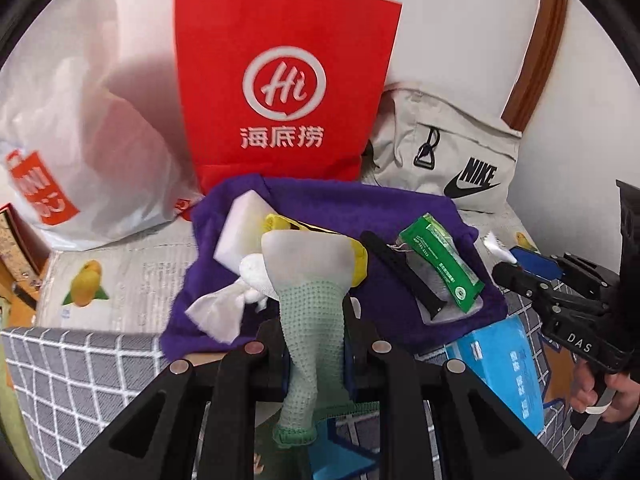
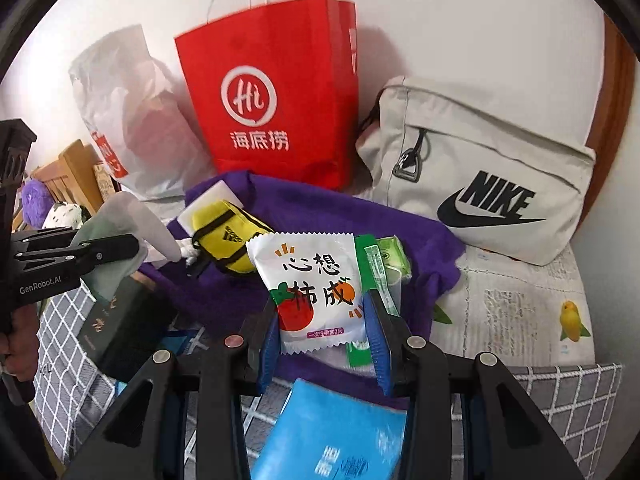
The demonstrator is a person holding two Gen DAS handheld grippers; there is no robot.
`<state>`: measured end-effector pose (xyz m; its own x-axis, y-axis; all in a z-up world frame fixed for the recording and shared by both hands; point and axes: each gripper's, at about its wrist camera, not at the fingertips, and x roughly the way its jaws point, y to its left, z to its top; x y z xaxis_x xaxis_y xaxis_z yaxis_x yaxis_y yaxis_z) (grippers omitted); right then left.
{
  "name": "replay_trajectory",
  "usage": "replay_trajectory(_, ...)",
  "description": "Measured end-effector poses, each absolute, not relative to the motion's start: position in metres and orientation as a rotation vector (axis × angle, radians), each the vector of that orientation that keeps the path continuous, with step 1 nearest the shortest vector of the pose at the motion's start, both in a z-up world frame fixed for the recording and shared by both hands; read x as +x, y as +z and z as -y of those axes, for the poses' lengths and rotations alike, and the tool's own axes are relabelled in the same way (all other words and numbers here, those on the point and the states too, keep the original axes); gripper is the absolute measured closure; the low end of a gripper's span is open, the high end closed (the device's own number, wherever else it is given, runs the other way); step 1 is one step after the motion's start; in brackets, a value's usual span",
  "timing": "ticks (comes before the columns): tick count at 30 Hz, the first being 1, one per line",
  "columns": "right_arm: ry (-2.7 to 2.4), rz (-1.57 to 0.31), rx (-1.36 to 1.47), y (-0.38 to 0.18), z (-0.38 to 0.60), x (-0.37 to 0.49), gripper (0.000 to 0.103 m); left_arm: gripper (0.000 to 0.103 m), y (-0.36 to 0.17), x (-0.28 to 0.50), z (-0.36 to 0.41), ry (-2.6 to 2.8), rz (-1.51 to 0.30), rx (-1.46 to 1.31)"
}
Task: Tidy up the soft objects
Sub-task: 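Carry the mesh glove and tomato sachet over the purple towel with both tools, then open both tools to drop the glove and sachet onto the towel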
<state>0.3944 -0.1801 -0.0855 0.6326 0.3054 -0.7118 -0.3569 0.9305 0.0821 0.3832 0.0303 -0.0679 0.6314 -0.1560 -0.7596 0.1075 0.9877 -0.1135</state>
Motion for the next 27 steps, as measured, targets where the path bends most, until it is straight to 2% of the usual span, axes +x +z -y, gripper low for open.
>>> replay_trajectory(13, 0.333, -0.895, -0.089, -0.122, 0.180, 0.455, 0.064, 0.084, -0.098, 0.444, 0.000, -0.260, -0.955, -0.066)
replay_trajectory(20, 0.329, -0.931, -0.116, -0.136, 0.181, 0.462, 0.062, 0.080, -0.108, 0.459, -0.002, -0.239, -0.974, -0.060)
replay_trajectory(23, 0.319, -0.940, -0.121, -0.140, 0.182, 0.464, 0.056, 0.070, -0.108, 0.461, -0.003, -0.222, -0.973, -0.046)
replay_trajectory(24, 0.318, -0.940, -0.121, -0.140, 0.182, 0.464, 0.053, 0.059, -0.107, 0.462, -0.003, -0.215, -0.973, -0.041)
replay_trajectory(26, 0.313, -0.928, -0.129, -0.139, 0.180, 0.463, 0.040, 0.042, -0.102, 0.461, -0.004, -0.195, -0.957, -0.029)
replay_trajectory(27, 0.309, -0.911, -0.139, -0.137, 0.179, 0.460, 0.038, 0.038, -0.100, 0.459, -0.007, -0.199, -0.940, -0.031)
